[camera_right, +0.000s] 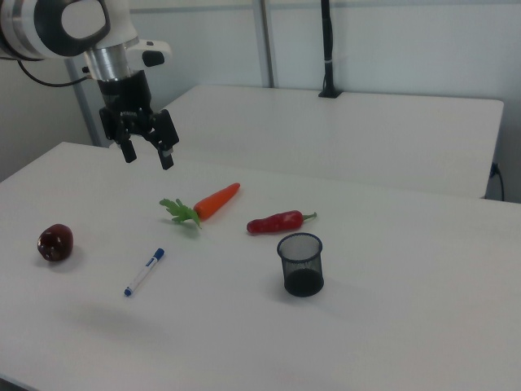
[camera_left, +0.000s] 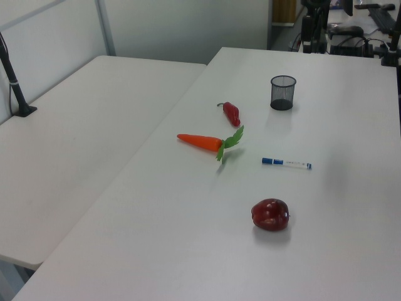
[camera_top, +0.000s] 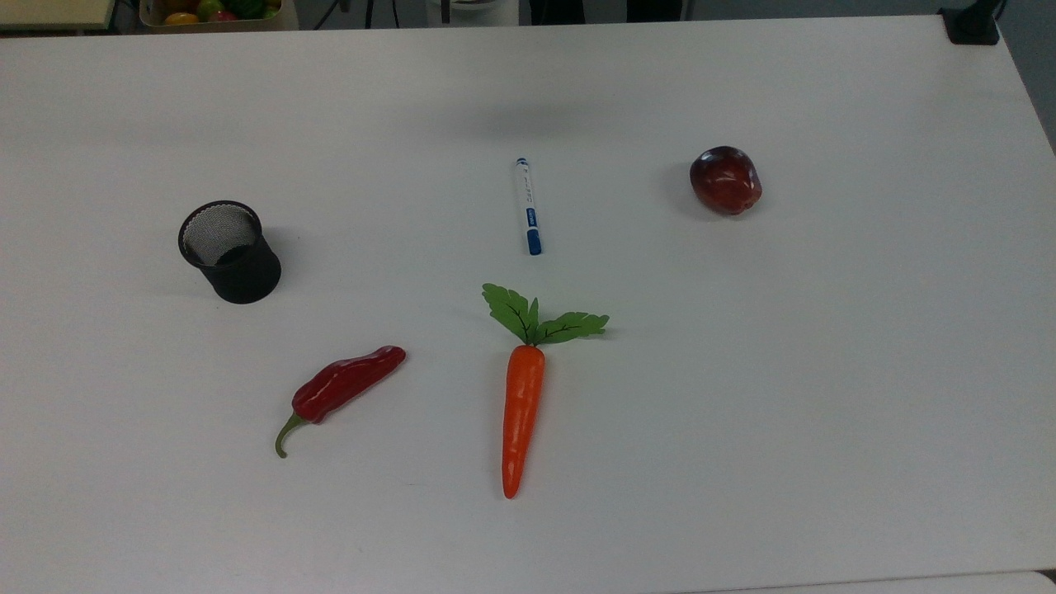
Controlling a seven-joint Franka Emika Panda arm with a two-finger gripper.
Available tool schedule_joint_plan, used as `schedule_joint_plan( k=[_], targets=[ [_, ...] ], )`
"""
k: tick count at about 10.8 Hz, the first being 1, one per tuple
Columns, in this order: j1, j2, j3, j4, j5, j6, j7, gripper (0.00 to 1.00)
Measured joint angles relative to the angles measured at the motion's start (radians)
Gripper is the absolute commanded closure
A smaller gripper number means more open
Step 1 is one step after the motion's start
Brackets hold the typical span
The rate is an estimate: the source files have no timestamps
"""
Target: Place marker
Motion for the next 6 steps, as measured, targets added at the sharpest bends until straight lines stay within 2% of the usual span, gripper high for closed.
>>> schedule_joint_plan(
  k=[4, 6],
  targets=[
    [0.009, 0.036, 0.017, -0.002, 0.021, 0.05, -0.004, 0.0],
    [0.036, 0.073, 0.023, -0.006, 0.022, 0.066, -0.004, 0.0]
  ],
)
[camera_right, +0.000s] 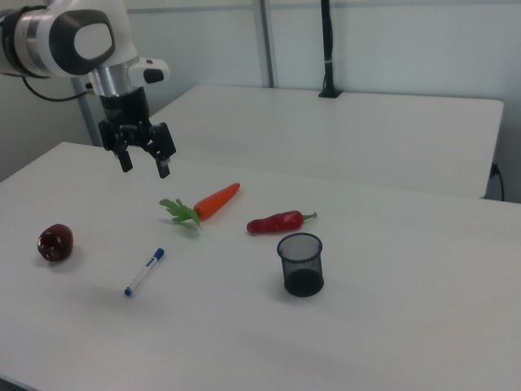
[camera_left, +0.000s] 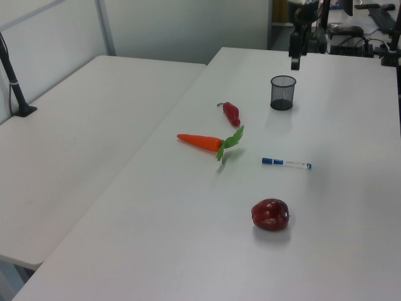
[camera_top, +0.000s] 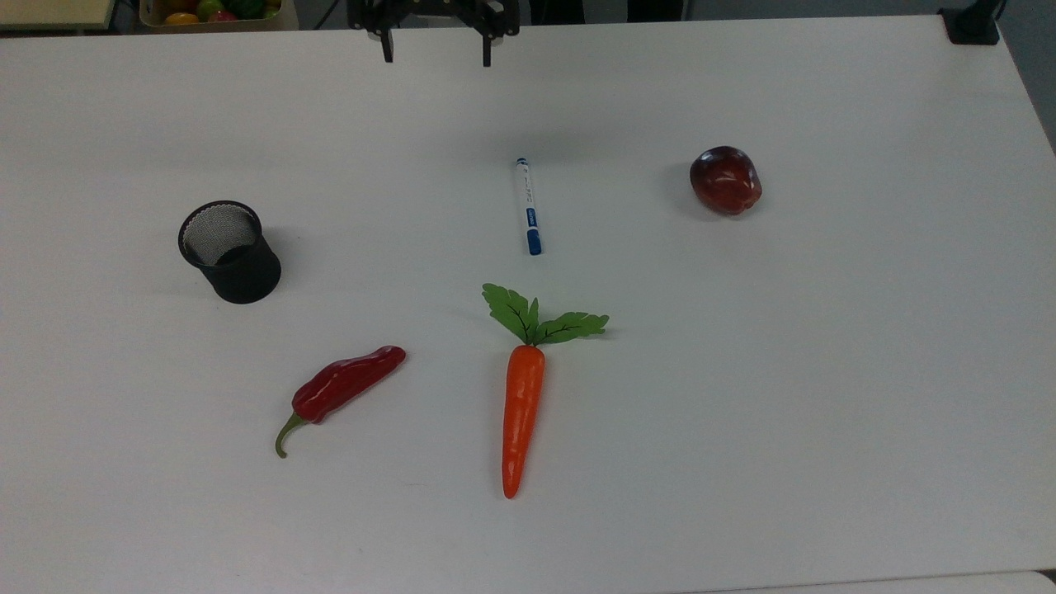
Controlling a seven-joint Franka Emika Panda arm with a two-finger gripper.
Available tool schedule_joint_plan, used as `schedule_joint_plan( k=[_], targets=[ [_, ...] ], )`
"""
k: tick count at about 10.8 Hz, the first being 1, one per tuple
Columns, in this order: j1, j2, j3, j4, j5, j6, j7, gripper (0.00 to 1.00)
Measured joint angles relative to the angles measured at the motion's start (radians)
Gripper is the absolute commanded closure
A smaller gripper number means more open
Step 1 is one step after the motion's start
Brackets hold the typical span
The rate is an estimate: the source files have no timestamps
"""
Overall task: Place marker
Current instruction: 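Move the open gripper down over the blue-capped white marker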
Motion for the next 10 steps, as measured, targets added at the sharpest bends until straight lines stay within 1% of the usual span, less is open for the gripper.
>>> schedule_joint_plan(
  k=[4, 7, 10],
  targets=[
    [0.077, 0.06, 0.003, -0.072, 0.0, 0.108, 0.0, 0.0],
    [0.132, 0.148, 0.003, -0.113, 0.0, 0.197, 0.002, 0.0],
    [0.141, 0.205, 0.003, -0.144, 0.0, 0.269, 0.036, 0.0]
  ],
)
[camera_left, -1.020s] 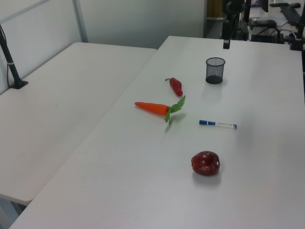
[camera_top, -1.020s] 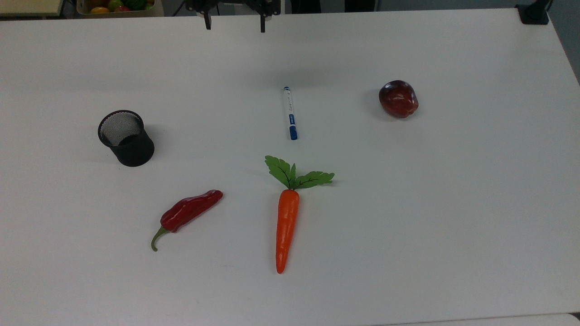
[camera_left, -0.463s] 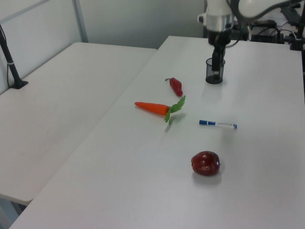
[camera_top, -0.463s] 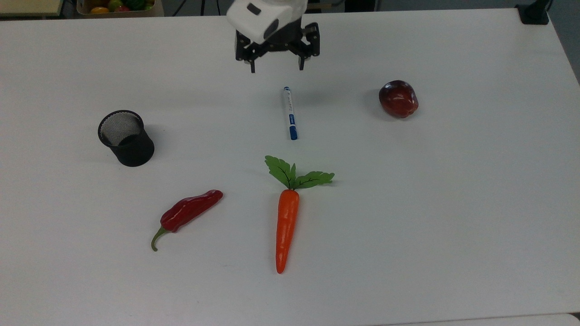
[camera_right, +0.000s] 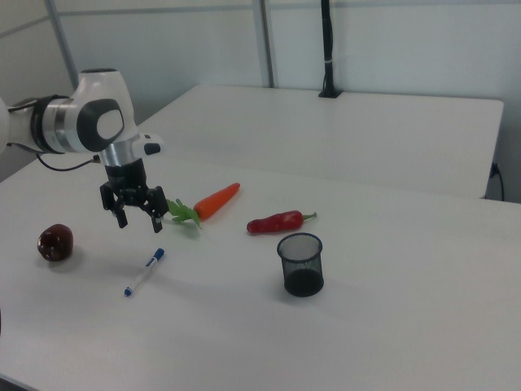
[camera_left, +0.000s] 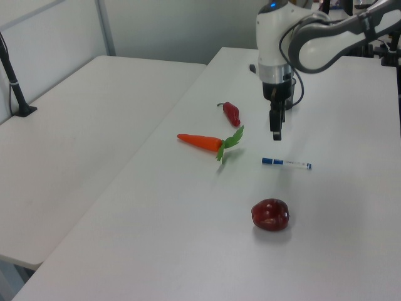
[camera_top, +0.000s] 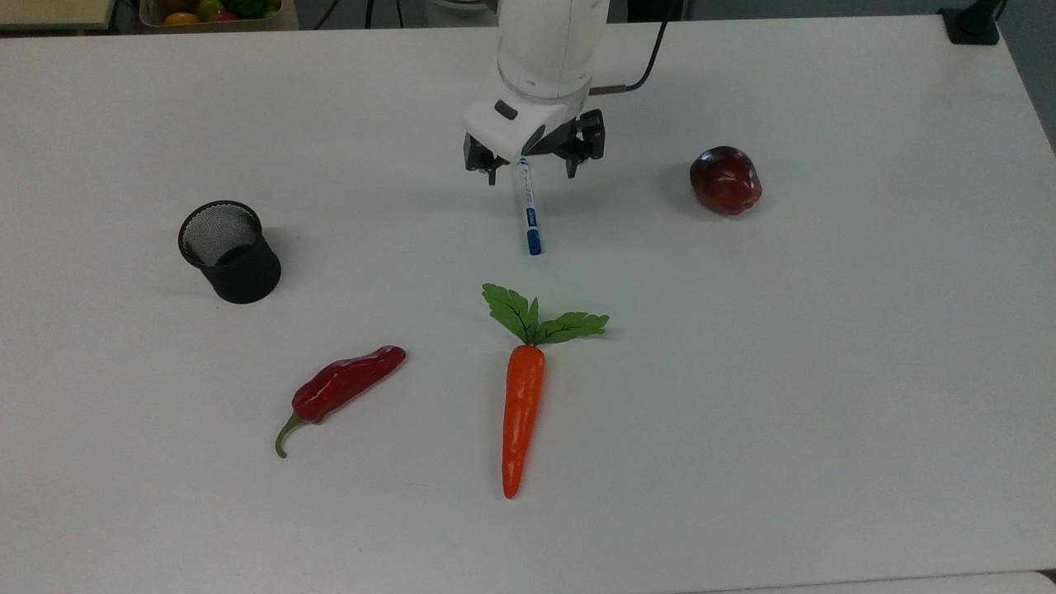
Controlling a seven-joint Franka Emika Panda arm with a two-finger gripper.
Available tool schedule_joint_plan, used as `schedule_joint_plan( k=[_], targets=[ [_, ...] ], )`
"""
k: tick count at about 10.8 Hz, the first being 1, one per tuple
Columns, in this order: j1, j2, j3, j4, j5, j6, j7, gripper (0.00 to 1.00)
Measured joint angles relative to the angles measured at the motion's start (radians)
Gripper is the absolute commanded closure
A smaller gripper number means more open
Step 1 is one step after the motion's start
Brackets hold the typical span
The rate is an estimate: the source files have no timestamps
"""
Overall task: Place marker
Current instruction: 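Move the open gripper down over the blue-capped white marker, then close the gripper on the marker near its blue cap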
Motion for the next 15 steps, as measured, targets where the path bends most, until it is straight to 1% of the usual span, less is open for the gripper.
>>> schedule_joint_plan(
  k=[1, 2, 4, 5, 7, 9, 11, 13, 15],
  targets=[
    [0.002, 0.019, 0.0, -0.011, 0.0, 0.02, 0.02, 0.04],
    [0.008, 0.043, 0.0, -0.017, 0.0, 0.04, 0.033, 0.04],
    [0.016, 0.092, 0.0, -0.019, -0.001, 0.081, 0.051, 0.11],
    [0.016, 0.112, 0.0, -0.019, -0.001, 0.103, 0.053, 0.18],
    [0.016, 0.14, -0.002, -0.019, -0.002, 0.139, 0.056, 0.37],
    [0.016, 0.153, -0.002, -0.019, -0.008, 0.148, 0.056, 0.52],
    [0.016, 0.163, -0.001, -0.017, -0.016, 0.149, 0.056, 0.62],
    [0.018, 0.163, 0.0, -0.015, -0.017, 0.149, 0.056, 0.74],
    [0.02, 0.163, 0.0, -0.013, -0.017, 0.149, 0.056, 0.83]
  ],
)
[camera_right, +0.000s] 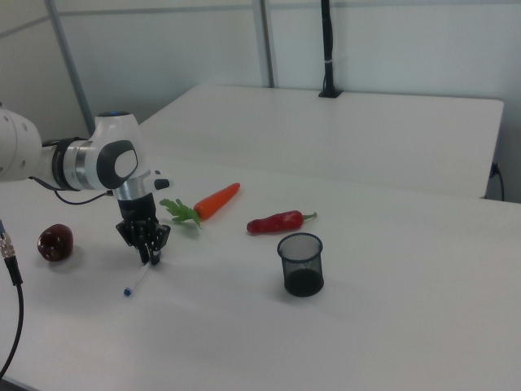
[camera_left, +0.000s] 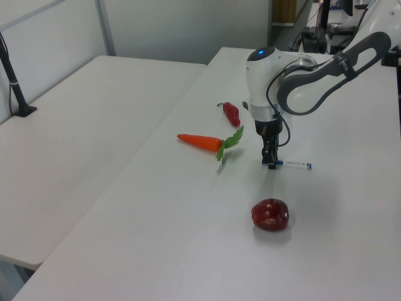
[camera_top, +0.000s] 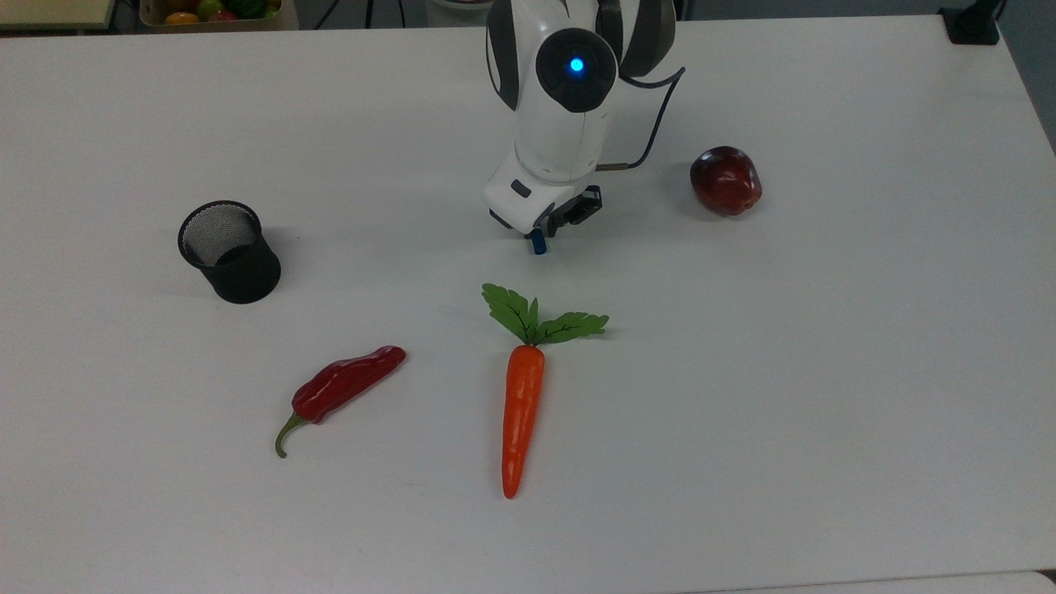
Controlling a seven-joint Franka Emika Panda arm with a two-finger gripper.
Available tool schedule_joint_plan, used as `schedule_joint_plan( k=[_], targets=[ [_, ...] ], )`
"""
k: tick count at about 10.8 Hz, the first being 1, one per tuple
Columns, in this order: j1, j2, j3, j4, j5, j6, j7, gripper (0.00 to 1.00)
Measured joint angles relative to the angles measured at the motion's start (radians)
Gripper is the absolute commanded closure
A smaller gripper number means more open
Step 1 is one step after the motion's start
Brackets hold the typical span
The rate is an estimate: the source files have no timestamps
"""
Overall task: Place marker
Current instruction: 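Close the gripper on the marker near its blue cap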
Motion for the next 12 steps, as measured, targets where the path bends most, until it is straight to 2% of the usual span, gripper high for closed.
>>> schedule_joint_plan(
  k=[3, 8, 12],
  targets=[
    [0.0, 0.0, 0.0, 0.001, 0.0, 0.0, 0.0, 0.92],
    [0.0, -0.007, -0.003, 0.006, 0.0, -0.009, 0.02, 0.93],
    [0.0, -0.084, -0.003, 0.098, 0.0, -0.195, 0.028, 0.93]
  ],
)
